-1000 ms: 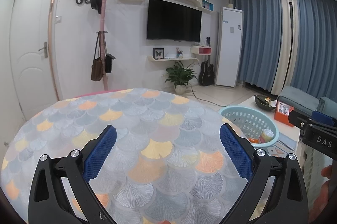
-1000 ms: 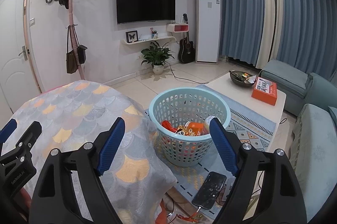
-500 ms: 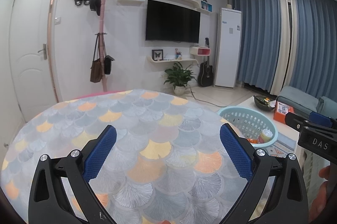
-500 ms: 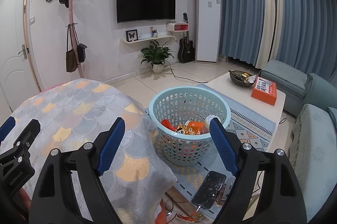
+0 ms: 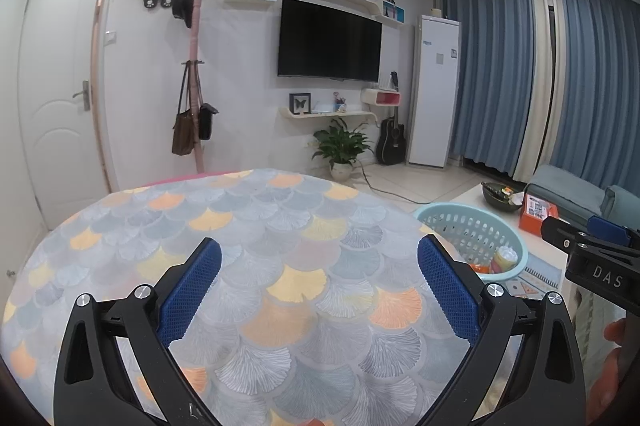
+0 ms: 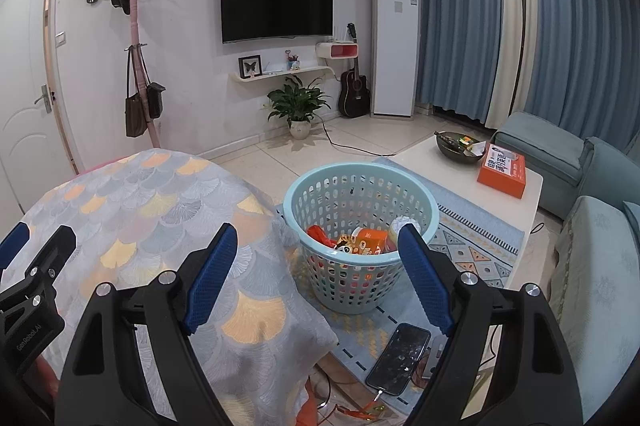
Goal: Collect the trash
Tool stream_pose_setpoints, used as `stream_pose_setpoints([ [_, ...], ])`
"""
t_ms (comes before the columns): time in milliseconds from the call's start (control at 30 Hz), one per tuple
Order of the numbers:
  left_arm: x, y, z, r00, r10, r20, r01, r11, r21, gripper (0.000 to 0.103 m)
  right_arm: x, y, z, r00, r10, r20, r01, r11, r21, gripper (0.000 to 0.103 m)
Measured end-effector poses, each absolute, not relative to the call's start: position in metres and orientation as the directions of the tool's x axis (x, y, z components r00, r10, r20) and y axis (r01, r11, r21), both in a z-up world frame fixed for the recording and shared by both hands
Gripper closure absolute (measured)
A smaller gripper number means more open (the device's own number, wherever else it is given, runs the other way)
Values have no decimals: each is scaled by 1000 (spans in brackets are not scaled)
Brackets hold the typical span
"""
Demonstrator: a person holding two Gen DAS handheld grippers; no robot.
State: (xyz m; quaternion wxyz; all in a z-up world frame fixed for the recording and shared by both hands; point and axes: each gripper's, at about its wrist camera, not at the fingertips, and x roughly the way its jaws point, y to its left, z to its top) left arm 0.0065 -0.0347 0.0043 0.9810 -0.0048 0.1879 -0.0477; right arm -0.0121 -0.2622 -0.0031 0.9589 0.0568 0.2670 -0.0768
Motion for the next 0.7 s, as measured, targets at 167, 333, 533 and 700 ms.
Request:
stream_pose_setpoints([
  [167, 6, -36, 4, 925, -95, -368, 92, 995, -27, 7, -12, -262, -3, 845, -117, -521, 178, 982, 68, 25],
  [333, 6, -36, 5, 926, -92, -365, 89, 996, -26, 7, -12, -263, -2, 846, -117, -520, 177, 982, 67, 25],
  [533, 4, -39, 5, 929, -88, -359, 83, 996, -28, 7, -13, -262, -4, 846, -119, -520, 180, 981, 68, 25],
  [700, 3, -39, 5, 930, -88, -356, 83, 996, -29, 7, -14, -264, -2, 845, -117, -522, 182, 981, 74, 25],
])
